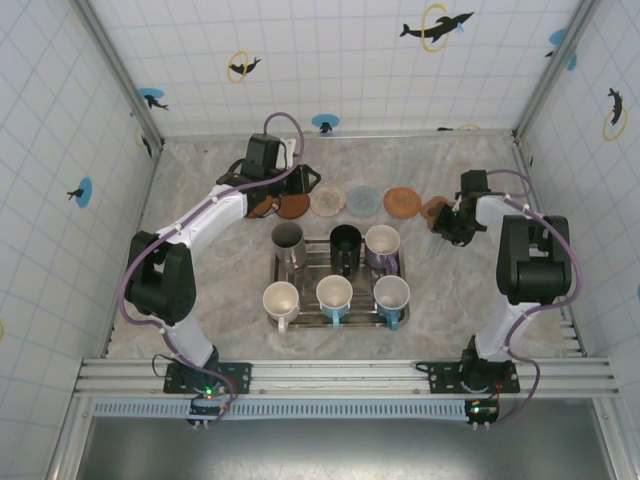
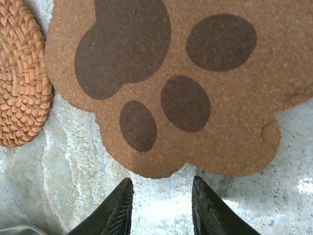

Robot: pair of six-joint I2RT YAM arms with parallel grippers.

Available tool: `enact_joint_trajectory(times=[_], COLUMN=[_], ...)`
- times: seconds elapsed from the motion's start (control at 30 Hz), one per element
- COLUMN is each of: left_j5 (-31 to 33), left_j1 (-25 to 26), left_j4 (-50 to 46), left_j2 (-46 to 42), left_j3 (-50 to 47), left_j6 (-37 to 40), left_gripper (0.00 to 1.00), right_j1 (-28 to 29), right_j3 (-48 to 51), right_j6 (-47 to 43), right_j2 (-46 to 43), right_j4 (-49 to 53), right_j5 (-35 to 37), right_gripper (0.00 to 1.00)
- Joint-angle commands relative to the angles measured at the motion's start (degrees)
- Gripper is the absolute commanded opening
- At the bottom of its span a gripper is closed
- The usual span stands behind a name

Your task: Place the cup by the coaster

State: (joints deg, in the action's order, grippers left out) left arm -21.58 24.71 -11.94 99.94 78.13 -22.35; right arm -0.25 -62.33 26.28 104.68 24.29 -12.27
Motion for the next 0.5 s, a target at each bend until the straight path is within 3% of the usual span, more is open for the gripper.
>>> enact_joint_trajectory(times=[0.0,0.47], left_j5=[0.03,0.58], left_j1=[-0.01,0.06], left_j4=[-0.6,-1.14], left_j2=[-0.63,-0.01], left_j3=[1.11,1.68], left_j6=[1.01,0.81], left_gripper=[0.42,0.42], right_j1=[-0.8,-1.66], right_j3=[-1.95,-9.87], right_j6=[-0.66,-2.86], right_j2=[2.57,7.83], right_j4=[2.19,5.49], right_j5=[0.76,0.67], right_gripper=[0.35,0.35])
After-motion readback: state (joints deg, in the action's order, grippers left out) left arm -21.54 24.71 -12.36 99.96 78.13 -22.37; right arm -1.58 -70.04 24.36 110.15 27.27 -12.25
